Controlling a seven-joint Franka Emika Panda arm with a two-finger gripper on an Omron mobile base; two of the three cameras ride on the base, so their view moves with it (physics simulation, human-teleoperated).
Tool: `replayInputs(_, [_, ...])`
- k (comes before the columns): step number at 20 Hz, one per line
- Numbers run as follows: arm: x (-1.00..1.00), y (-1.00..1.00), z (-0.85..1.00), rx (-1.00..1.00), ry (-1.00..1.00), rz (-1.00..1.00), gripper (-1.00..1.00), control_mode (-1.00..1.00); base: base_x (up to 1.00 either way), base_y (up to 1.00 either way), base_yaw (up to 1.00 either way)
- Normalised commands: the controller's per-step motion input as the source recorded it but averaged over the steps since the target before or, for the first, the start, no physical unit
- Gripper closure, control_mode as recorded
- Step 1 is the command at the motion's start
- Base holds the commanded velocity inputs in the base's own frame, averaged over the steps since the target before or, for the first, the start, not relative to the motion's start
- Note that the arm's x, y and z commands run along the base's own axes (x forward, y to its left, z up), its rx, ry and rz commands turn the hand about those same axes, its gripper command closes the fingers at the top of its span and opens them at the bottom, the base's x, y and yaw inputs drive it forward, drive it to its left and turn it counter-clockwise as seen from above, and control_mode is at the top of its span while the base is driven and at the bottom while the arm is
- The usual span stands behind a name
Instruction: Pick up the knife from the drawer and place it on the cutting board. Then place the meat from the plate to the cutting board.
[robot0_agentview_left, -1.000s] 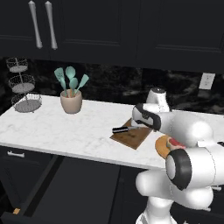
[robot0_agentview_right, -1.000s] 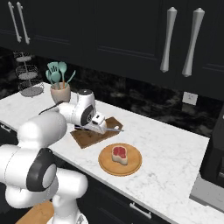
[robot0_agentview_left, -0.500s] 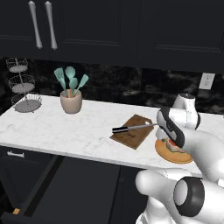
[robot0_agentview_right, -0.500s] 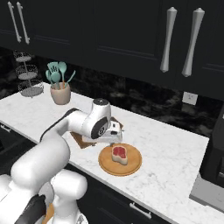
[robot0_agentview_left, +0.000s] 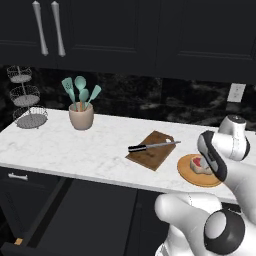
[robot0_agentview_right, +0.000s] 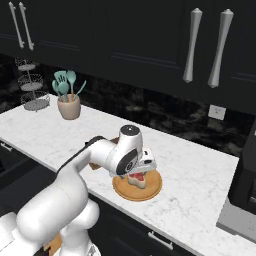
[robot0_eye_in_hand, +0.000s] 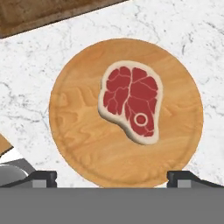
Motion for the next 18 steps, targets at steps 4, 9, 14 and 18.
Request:
replayInputs(4, [0.29,-0.20,-0.02,0.03,0.01,0.13,-1.00,-1.00,0.00,0.00,0.00])
replayInputs(9, [0.27,-0.10,-0.20,0.03,0.01,0.13,-1.00,-1.00,0.00,0.00,0.00])
replayInputs(14, [0.06,-0.11,-0.28,0.00,0.02,0.12,-1.00,-1.00,0.00,0.00,0.00])
replayInputs(18, [0.17,-0.16,-0.26,0.01,0.02,0.12,-1.00,-1.00,0.00,0.00,0.00])
